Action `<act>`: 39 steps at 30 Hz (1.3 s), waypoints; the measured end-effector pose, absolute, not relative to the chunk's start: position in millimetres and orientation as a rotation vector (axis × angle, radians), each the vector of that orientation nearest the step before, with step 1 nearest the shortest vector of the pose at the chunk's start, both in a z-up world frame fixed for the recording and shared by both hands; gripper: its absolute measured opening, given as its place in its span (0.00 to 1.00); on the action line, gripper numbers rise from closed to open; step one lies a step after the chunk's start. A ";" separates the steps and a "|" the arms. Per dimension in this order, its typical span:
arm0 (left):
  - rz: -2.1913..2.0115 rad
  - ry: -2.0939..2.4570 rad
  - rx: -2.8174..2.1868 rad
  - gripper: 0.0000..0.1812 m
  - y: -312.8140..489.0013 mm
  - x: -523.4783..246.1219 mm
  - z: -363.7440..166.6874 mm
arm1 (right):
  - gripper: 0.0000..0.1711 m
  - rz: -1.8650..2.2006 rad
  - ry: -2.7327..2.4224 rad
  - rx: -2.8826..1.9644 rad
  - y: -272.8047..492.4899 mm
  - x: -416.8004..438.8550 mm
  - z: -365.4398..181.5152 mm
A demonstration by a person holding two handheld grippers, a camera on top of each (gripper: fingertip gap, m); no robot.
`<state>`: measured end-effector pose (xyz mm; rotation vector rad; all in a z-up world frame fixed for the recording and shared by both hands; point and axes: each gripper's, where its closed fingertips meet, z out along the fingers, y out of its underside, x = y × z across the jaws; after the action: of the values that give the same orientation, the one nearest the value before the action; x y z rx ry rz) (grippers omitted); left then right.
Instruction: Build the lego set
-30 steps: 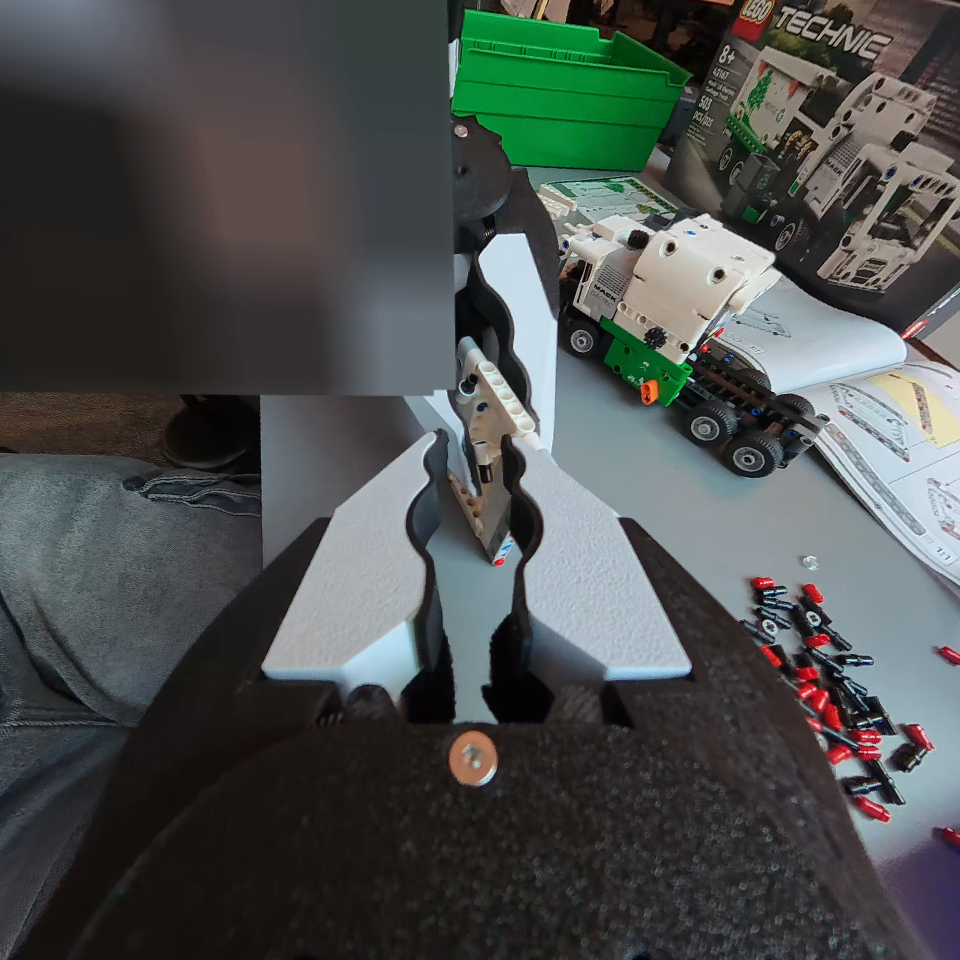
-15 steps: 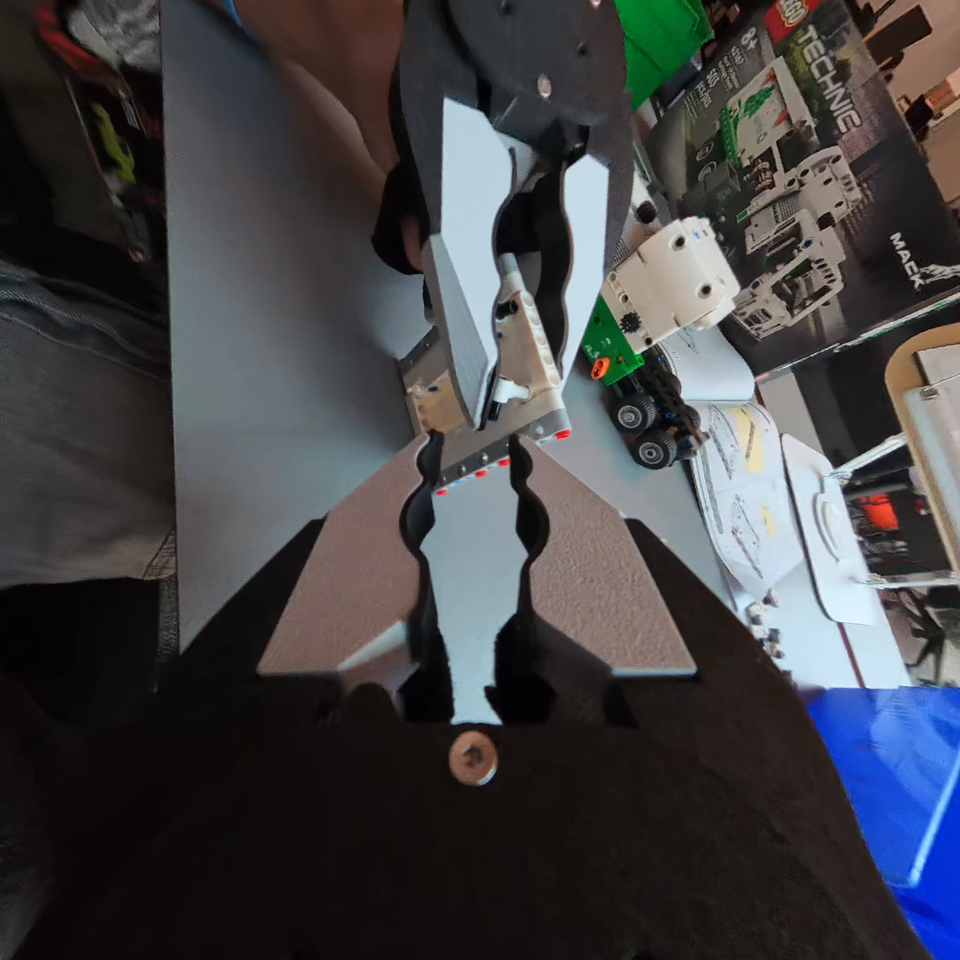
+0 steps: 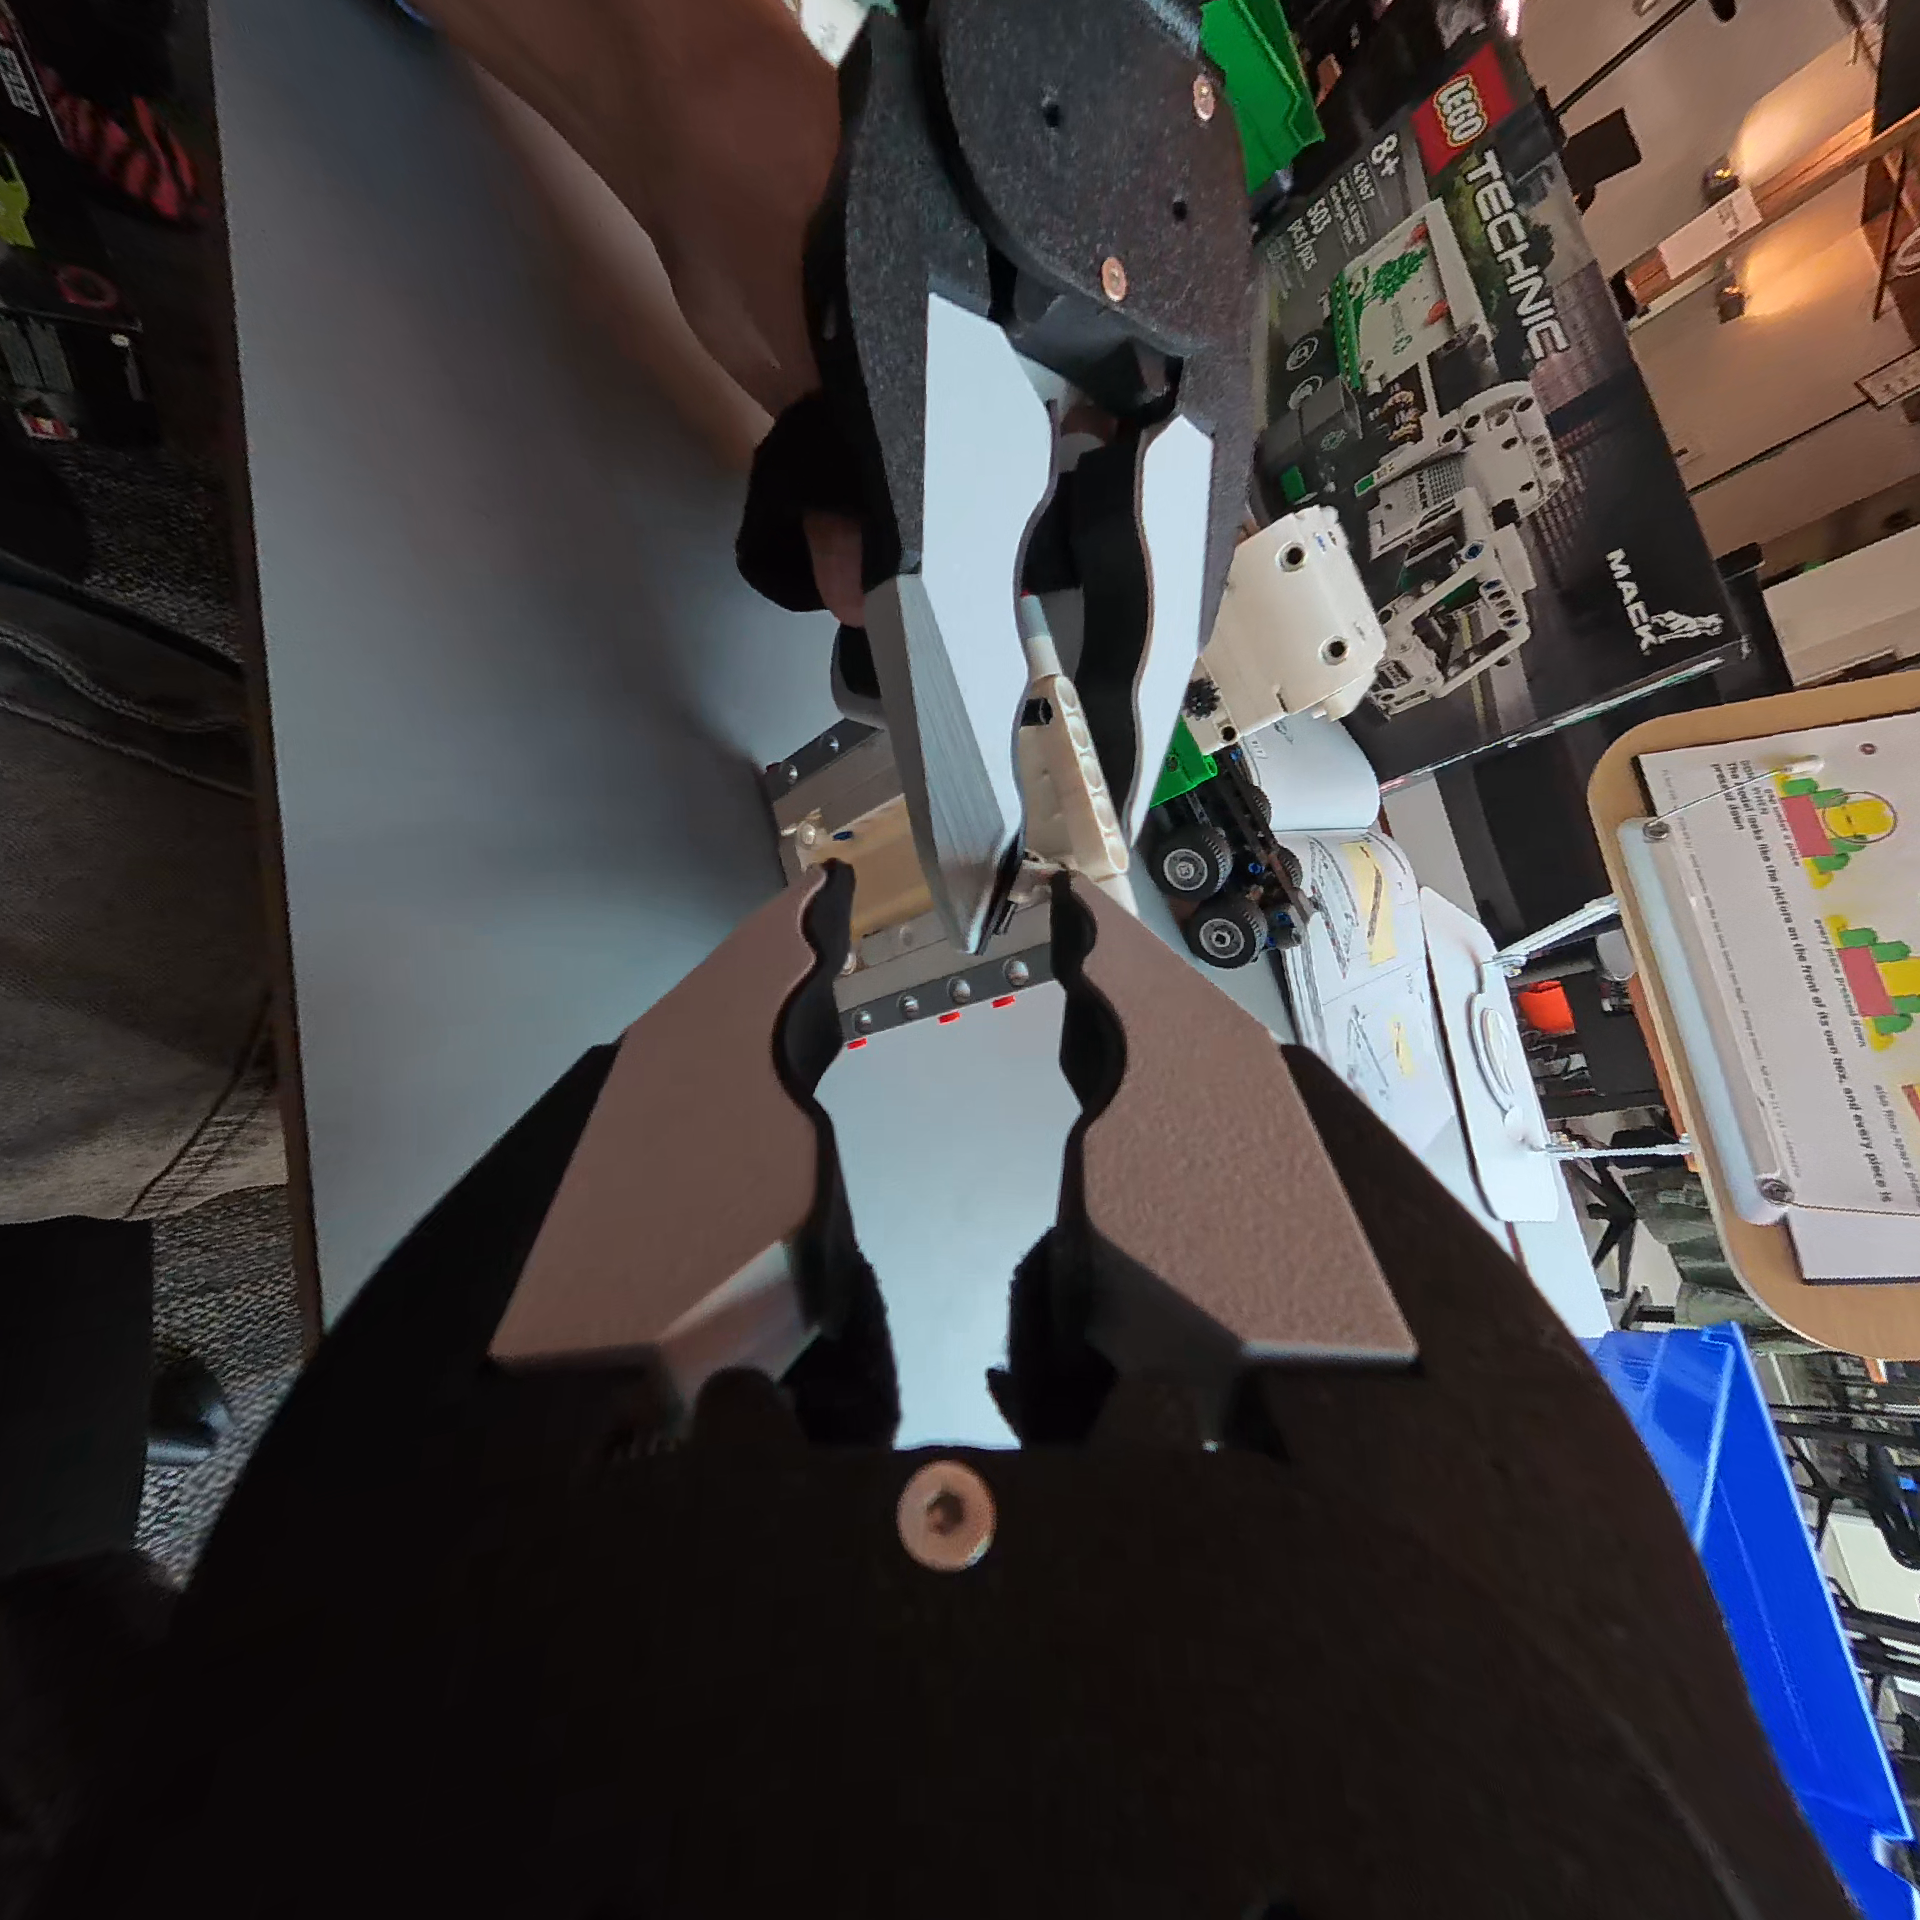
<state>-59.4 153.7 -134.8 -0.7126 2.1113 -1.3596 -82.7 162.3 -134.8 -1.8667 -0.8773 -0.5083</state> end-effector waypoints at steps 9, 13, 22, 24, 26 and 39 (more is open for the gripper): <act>-1.366 2.104 -0.741 0.12 153.9 -58.2 -134.5 | 0.13 -0.582 -0.824 -1.827 166.6 -76.4 -129.9; -1.369 2.101 -0.753 0.12 154.7 -57.5 -134.5 | 0.13 -0.600 -0.818 -1.827 167.8 -75.6 -129.6; -1.338 2.098 -0.734 0.11 152.0 -59.5 -133.2 | 0.12 -0.602 -0.814 -1.844 165.8 -78.0 -128.3; -1.322 2.099 -0.732 0.11 151.8 -59.1 -133.3 | 0.12 -0.593 -0.812 -1.858 165.1 -77.9 -128.4; -1.313 2.100 -0.737 0.11 152.6 -57.8 -133.5 | 0.12 -0.601 -0.803 -1.865 166.1 -76.5 -128.5; -1.322 2.095 -0.792 0.08 157.5 -53.1 -135.6 | 0.12 -0.616 -0.773 -1.858 170.4 -71.8 -127.3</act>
<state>-53.1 157.5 -135.6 -0.7919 2.0951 -1.3217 -71.8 170.4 -127.3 -1.8582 -0.7731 -0.6163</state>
